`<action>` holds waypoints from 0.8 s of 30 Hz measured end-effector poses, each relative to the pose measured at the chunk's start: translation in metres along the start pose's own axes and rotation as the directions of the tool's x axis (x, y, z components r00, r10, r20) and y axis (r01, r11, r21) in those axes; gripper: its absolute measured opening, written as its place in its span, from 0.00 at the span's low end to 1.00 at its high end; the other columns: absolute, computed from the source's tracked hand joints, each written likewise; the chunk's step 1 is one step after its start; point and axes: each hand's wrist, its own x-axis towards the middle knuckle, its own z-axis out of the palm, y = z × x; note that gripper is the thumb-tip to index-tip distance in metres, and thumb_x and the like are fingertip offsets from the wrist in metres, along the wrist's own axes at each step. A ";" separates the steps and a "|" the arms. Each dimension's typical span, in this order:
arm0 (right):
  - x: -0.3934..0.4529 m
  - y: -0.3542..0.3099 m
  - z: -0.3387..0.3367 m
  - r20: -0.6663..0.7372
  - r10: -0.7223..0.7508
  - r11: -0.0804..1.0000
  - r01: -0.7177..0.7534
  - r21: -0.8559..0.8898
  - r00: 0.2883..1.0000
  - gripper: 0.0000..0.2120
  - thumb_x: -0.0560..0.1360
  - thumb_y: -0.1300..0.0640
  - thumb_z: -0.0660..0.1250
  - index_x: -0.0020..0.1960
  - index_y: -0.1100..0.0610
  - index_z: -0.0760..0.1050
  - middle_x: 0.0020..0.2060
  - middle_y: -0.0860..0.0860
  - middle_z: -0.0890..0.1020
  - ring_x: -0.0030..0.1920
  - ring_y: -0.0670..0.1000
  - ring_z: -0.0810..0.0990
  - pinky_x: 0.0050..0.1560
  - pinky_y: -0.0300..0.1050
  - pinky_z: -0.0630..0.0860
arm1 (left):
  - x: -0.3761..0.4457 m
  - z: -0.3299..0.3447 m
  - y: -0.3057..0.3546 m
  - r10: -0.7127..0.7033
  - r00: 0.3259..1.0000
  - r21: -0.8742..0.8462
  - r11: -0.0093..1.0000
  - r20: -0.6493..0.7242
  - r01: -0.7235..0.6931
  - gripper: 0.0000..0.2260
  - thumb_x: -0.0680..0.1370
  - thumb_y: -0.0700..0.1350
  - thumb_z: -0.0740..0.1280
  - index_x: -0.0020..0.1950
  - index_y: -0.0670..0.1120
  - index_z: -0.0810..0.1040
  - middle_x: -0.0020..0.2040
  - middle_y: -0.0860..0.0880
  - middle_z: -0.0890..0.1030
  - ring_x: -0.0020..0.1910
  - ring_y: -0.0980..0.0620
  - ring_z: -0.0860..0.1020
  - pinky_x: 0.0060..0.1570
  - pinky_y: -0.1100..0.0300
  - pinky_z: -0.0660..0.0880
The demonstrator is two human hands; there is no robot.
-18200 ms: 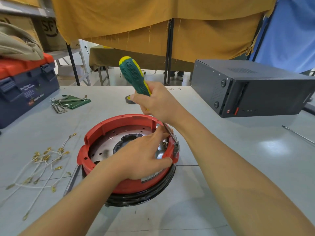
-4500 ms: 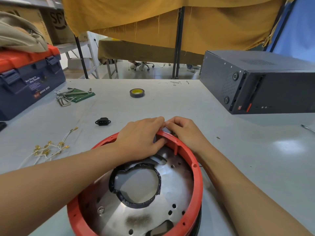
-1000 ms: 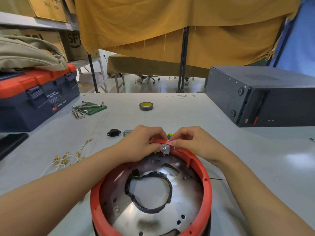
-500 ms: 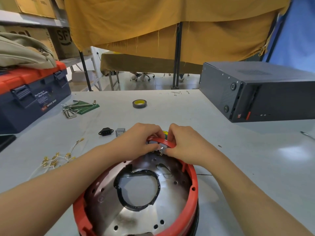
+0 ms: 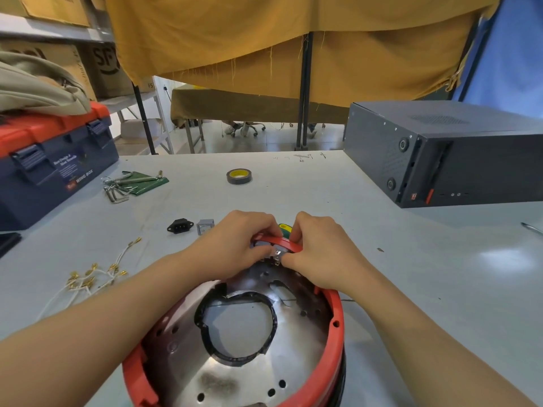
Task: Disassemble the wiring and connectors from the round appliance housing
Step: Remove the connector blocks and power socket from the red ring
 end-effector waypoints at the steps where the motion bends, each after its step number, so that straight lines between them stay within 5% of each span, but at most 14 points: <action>1: 0.000 0.000 0.000 -0.003 0.003 1.000 -0.003 0.003 1.000 0.15 0.70 0.45 0.70 0.46 0.53 0.69 0.36 0.44 0.69 0.40 0.51 0.73 0.31 0.40 0.65 | 0.000 0.001 0.000 0.004 1.000 0.009 1.000 -0.006 -0.004 0.07 0.73 0.42 0.70 0.51 0.46 0.80 0.45 0.51 0.82 0.42 0.56 0.76 0.42 0.68 0.69; 7: -0.003 -0.001 0.002 -0.057 0.007 1.000 -0.007 0.001 0.998 0.16 0.71 0.44 0.70 0.47 0.55 0.70 0.39 0.48 0.73 0.43 0.54 0.75 0.35 0.45 0.68 | 0.000 0.003 0.000 0.005 0.998 0.023 1.000 -0.058 -0.004 0.07 0.73 0.41 0.71 0.50 0.44 0.81 0.44 0.50 0.83 0.40 0.56 0.76 0.40 0.73 0.67; 15: -0.006 -0.003 0.000 -0.063 0.042 0.999 -0.041 0.011 0.997 0.16 0.70 0.45 0.70 0.47 0.54 0.69 0.43 0.50 0.76 0.43 0.54 0.76 0.38 0.46 0.72 | 0.000 0.001 0.002 -0.014 0.999 -0.020 1.000 -0.044 0.013 0.06 0.72 0.40 0.71 0.49 0.44 0.81 0.44 0.49 0.83 0.41 0.52 0.78 0.44 0.60 0.73; 24: -0.007 -0.003 0.002 -0.109 -0.014 0.989 -0.002 -0.149 0.994 0.14 0.71 0.44 0.67 0.44 0.54 0.69 0.35 0.49 0.72 0.38 0.54 0.72 0.30 0.43 0.61 | 0.000 0.001 0.002 -0.002 1.000 0.024 1.000 -0.011 0.002 0.06 0.74 0.42 0.69 0.50 0.46 0.79 0.44 0.51 0.82 0.41 0.54 0.77 0.43 0.62 0.72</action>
